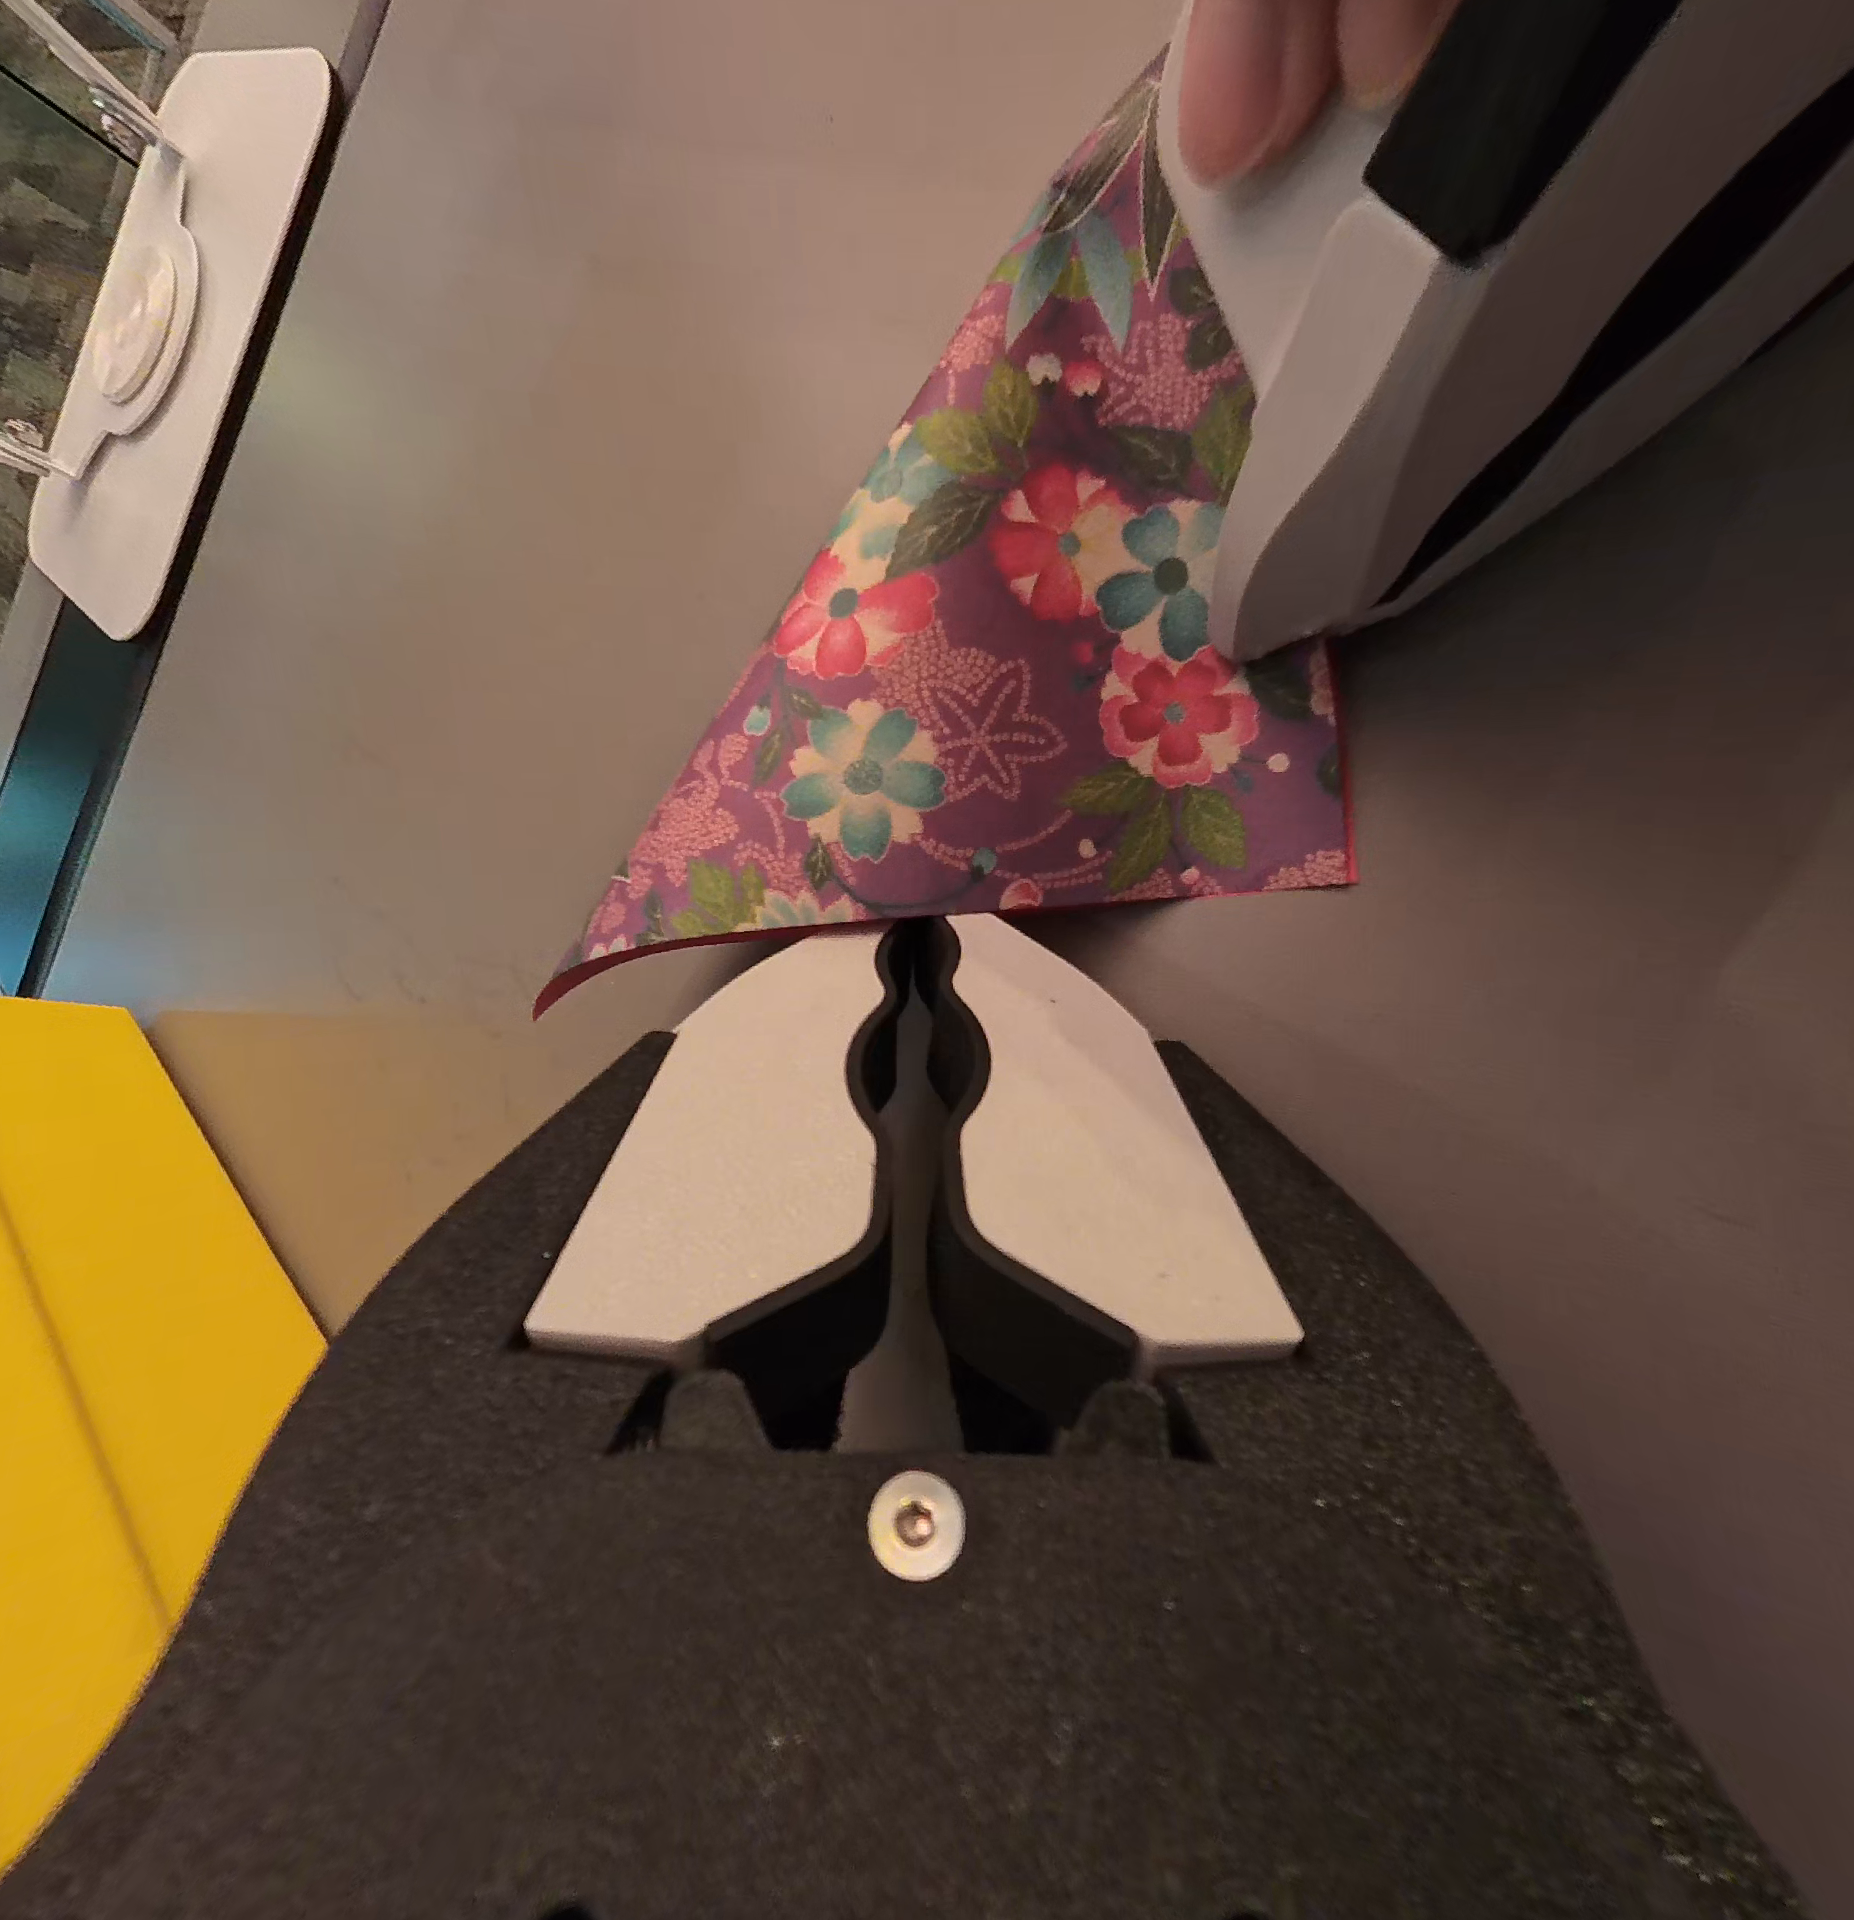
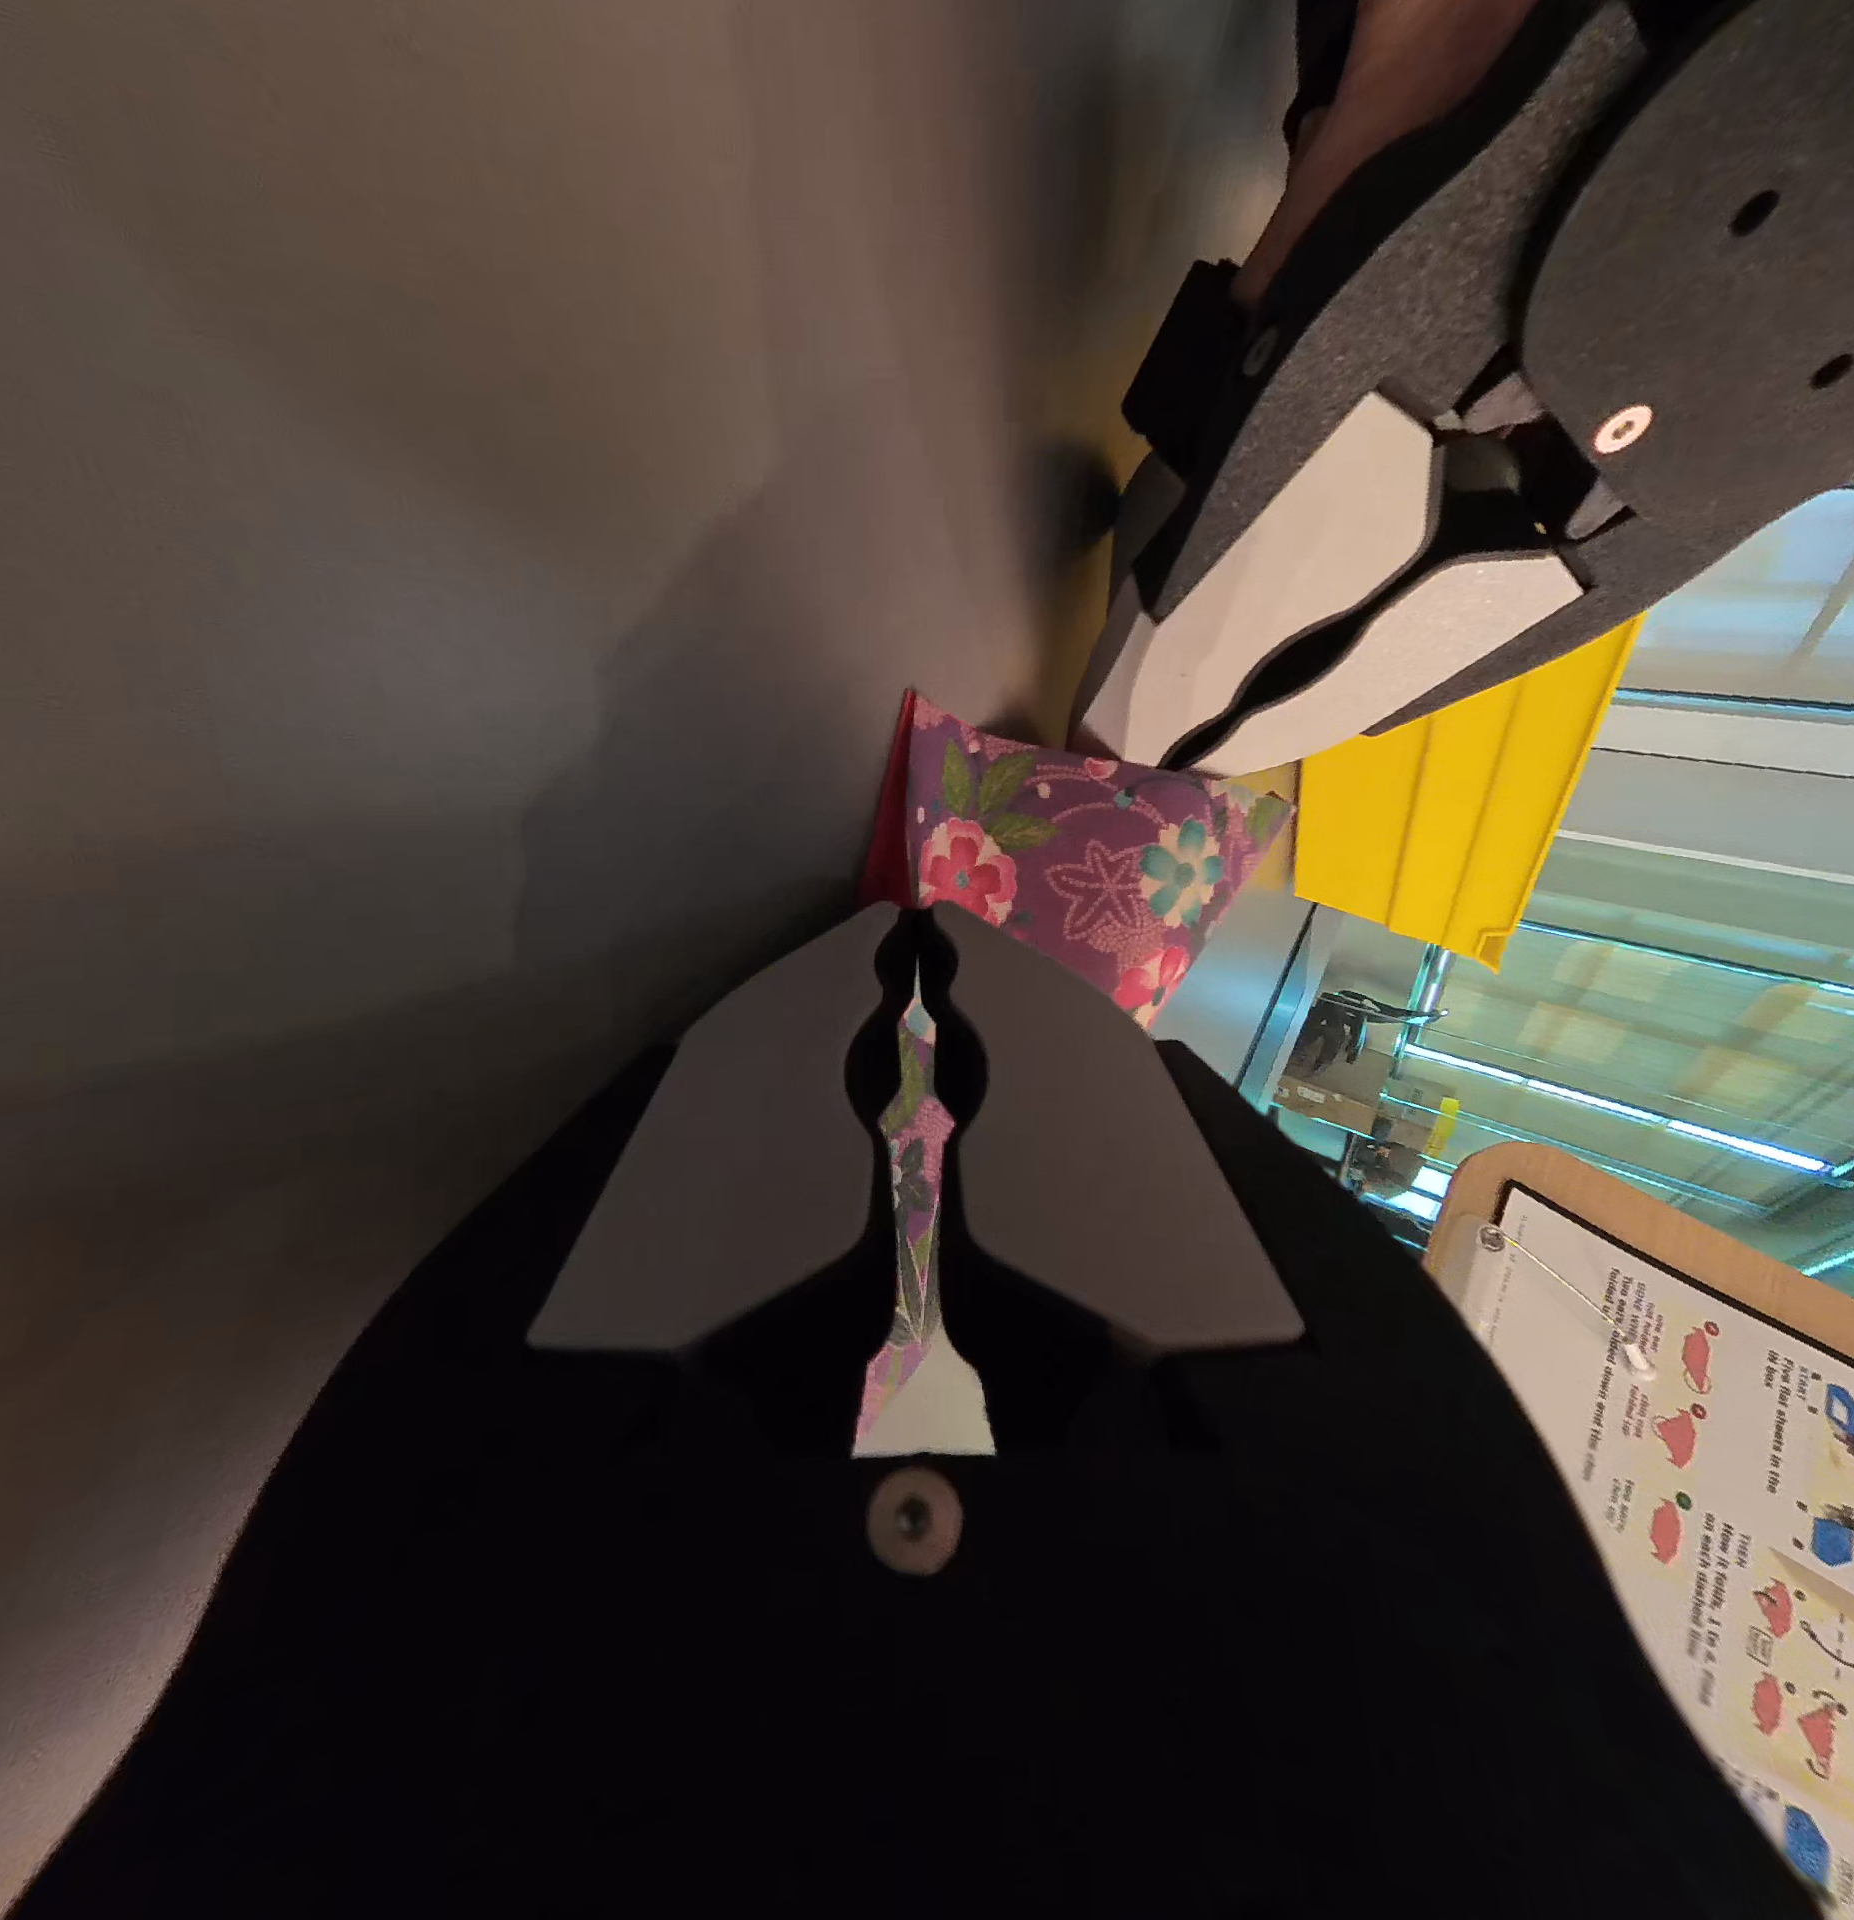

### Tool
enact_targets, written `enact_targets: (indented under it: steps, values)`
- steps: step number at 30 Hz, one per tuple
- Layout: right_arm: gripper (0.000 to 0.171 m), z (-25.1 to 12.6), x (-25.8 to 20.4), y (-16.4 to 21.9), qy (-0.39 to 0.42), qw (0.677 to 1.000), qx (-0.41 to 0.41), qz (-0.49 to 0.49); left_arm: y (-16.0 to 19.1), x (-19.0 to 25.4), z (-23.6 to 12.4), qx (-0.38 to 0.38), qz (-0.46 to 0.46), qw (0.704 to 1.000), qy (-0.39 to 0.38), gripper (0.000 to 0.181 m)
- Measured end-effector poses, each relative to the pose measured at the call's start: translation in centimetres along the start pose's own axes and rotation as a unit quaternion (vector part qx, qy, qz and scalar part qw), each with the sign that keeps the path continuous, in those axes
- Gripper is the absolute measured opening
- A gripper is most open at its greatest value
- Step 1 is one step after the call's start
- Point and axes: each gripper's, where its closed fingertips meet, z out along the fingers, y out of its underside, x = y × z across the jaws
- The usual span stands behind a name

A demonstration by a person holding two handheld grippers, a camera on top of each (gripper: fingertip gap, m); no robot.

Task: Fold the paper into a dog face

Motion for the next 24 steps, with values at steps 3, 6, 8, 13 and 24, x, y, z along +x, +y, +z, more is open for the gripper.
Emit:
enact_targets:
  steps: [3,6,8,13,24]
  values:
    - [0.002,0.04,0.01,0.03,-0.001,1.0,0.003,0.007,0.11,-0.61,0.15,-0.001,-0.01,1.0,-0.015,0.0]
    - [0.002,0.08,0.01,0.04,-0.001,1.0,0.004,0.006,-0.1,-0.92,0.23,0.013,-0.038,0.999,-0.015,0.0]
    - [0.002,0.11,0.02,0.05,-0.001,1.0,0.004,0.006,-0.25,-1.02,0.26,0.023,-0.067,0.998,-0.003,0.0]
    - [0.002,0.2,0.05,0.14,-0.002,1.0,0.003,0.008,-0.33,-0.73,0.44,0.021,-0.094,0.995,0.039,0.0]
    - [0.002,0.18,-0.02,0.43,-0.008,1.0,-0.006,0.008,-0.17,-0.52,0.65,-0.034,-0.027,0.998,0.051,0.0]
